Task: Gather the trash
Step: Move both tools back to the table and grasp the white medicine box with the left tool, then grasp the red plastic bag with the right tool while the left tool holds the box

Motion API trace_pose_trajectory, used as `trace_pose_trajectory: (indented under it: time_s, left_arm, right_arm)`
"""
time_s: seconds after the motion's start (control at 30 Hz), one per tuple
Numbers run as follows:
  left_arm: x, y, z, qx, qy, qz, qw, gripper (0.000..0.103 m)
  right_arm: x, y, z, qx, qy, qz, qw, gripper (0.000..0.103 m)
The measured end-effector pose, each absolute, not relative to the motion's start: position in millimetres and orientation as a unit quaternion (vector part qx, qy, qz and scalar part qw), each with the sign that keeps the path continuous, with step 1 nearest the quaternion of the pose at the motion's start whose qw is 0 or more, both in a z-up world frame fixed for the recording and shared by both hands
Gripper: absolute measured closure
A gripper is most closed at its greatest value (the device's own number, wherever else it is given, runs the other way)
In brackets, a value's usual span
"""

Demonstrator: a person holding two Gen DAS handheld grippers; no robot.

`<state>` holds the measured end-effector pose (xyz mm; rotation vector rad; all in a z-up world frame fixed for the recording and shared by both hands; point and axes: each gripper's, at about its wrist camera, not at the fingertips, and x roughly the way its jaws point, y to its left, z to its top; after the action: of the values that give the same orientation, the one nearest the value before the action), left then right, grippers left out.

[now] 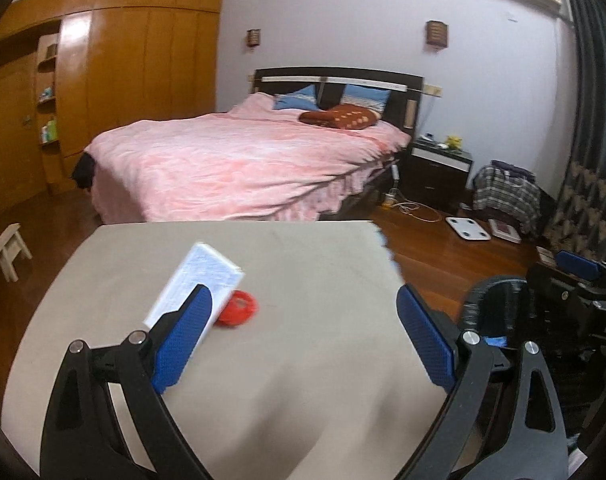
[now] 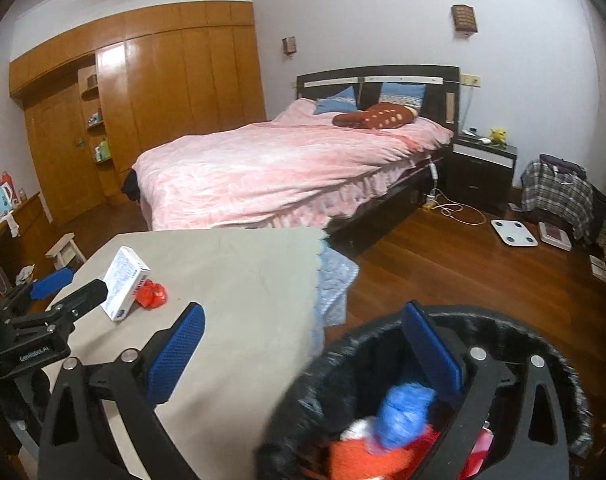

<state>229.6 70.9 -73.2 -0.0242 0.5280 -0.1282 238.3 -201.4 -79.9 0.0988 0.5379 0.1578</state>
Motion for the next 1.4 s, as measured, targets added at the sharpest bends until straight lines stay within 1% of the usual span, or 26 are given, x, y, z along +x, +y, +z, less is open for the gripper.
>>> trace_pose_trajectory:
  time_s: [0.23,0.43,0.87,1.1,1.17,1.2,1.4]
  left_arm:
    - [251,114,-87,-0.014,0.264,-0.023,0.964,0.012]
    - [277,141,-107,-0.007,0.281,-0.006,0.960,0.012]
    - [312,153,-142,-0.007,0.319,-0.016,0.947,0.012]
    - [328,160,-152,-0.025,0.343,-0.032,0.938,0.012]
    - [331,161,-154,-0.028,0.351,-0.038,0.935,0.016]
    - [332,161,-155,-0.030,0.353,-0.044,0.934,0.025]
    - [328,162,-155,-0.035,0.349,-0.050,0.935,0.034]
  right_arm:
    - [266,-157,-92,0.026,0.268,0.095,0.958,0.006]
    - [289,-134,-112,0.018,0.287,0.109,0.952,0.006]
    - [326,-104,-134,0.005,0.307,0.125,0.943,0.006]
    - [333,-96,-144,0.000,0.318,0.128,0.939,0.006]
    - [333,-93,-146,-0.003,0.320,0.130,0.938,0.006]
    - [333,-92,-147,-0.004,0.321,0.131,0.938,0.006]
    - [333,-87,-149,-0.008,0.326,0.134,0.936,0.006]
